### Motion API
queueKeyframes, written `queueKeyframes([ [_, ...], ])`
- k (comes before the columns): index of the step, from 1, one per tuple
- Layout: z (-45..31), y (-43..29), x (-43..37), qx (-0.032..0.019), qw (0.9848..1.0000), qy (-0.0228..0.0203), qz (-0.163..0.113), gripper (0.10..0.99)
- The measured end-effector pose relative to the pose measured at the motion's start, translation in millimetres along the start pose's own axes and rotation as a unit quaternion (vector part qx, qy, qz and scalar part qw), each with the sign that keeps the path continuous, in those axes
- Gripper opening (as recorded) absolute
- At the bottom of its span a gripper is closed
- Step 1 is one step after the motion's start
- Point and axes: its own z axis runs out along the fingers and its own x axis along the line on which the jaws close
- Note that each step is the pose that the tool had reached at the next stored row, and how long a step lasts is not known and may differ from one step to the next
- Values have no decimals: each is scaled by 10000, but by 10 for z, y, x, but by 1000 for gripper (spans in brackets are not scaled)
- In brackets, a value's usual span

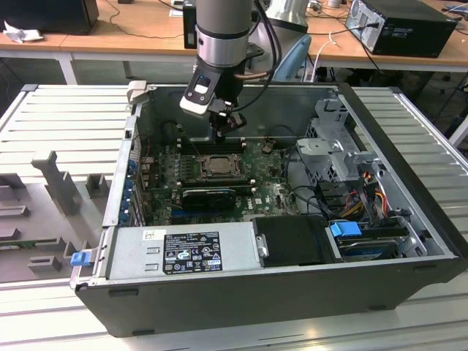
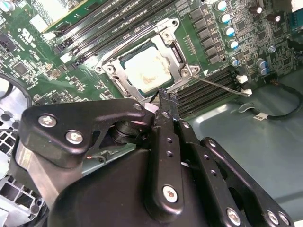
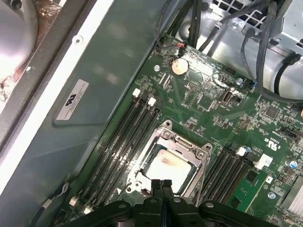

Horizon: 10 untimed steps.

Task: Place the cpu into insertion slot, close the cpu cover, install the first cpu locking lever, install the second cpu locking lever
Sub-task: 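Install the first cpu locking lever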

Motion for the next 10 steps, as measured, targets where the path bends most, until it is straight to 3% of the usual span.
queueKeyframes([
  [10,0,0,0,11,9998,8,-199,106],
])
